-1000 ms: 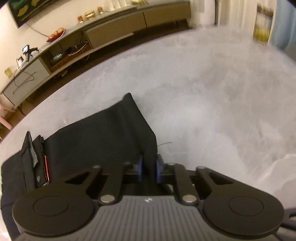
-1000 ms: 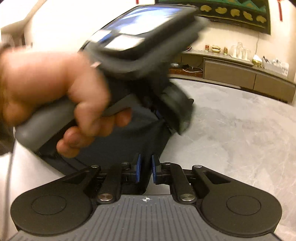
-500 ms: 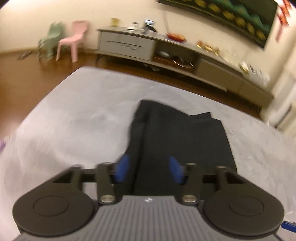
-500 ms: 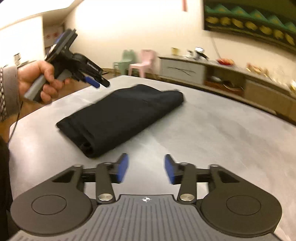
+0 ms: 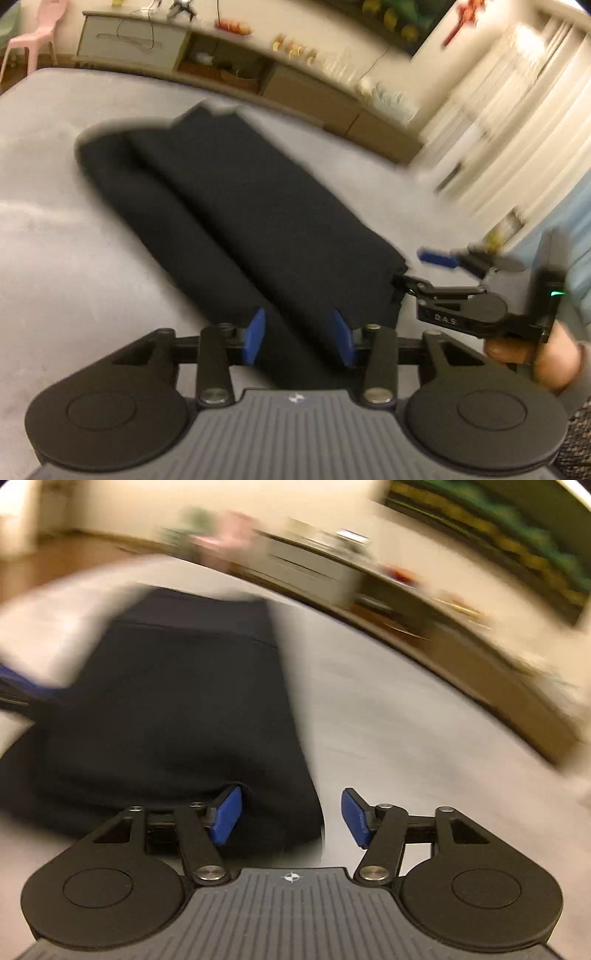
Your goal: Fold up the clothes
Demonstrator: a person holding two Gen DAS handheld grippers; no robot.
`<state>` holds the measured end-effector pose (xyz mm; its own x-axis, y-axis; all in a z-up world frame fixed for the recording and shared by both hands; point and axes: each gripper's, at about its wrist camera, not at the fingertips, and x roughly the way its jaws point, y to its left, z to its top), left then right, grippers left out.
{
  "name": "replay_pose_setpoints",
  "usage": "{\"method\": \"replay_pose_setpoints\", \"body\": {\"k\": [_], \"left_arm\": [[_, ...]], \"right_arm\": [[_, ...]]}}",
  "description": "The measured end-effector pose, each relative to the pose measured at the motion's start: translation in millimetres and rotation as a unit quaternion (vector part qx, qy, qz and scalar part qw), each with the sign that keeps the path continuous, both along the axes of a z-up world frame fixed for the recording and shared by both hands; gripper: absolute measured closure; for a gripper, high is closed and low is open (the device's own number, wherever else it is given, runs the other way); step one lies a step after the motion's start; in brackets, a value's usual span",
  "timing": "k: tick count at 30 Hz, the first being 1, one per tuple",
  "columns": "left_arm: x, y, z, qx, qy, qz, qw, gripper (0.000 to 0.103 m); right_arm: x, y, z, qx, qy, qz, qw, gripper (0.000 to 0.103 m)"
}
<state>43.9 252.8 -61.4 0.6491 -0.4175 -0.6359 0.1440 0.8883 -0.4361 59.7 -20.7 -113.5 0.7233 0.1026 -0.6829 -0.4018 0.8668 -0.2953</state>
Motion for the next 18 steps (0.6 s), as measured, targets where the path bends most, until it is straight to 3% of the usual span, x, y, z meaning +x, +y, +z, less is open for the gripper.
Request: {"method": "replay_pose_setpoints", "body": {"k": [2, 4, 6, 9, 11, 12, 14, 16, 18], "left_arm": [[14.1, 22.8, 6.0, -0.007, -0.001, 0.038, 0.9993, 0.062], [39.4, 31.9, 5.0, 0.002, 0.005, 0.052, 0.9987, 0.063], [66.5, 29.3, -6.4, 0.049, 0.015, 0.053, 0.9973, 0.063], [74.4, 23.7, -28.7, 0.077, 0.039, 0.056, 0.9947, 0.064], [67.4, 23.8, -30.2, 0.078, 0.036, 0.061, 0.9945, 0.064], [65.6, 24.7, -29.5, 0.077, 0.036, 0.061, 0.9945, 0.064], [61.1, 27.2, -30.2, 0.070, 0.033, 0.060, 0.9952, 0.065], [58.6, 31.8, -30.7, 0.054, 0.033, 0.060, 0.9962, 0.065], [64.9, 36.9, -31.9, 0.026, 0.040, 0.064, 0.9968, 0.065]], "right_arm": [[-5.0, -16.4, 21.0, 0.012, -0.018, -0.024, 0.999, 0.045], [-23.7, 2.5, 41.2, 0.036, -0.044, 0.018, 0.998, 0.044], [-39.9, 33.1, 52.5, 0.047, -0.060, 0.075, 0.994, 0.044], [-49.9, 94.5, 37.0, 0.007, -0.055, 0.158, 0.986, 0.044], [-38.0, 121.6, 14.7, -0.036, -0.045, 0.165, 0.985, 0.047], [-29.0, 129.7, 5.7, -0.048, -0.033, 0.165, 0.985, 0.054], [-20.0, 138.7, -8.3, -0.077, -0.020, 0.163, 0.983, 0.086], [-17.9, 143.2, -3.9, -0.076, -0.022, 0.158, 0.984, 0.098], [-34.1, 149.2, 17.6, -0.064, -0.046, 0.160, 0.984, 0.101]]}}
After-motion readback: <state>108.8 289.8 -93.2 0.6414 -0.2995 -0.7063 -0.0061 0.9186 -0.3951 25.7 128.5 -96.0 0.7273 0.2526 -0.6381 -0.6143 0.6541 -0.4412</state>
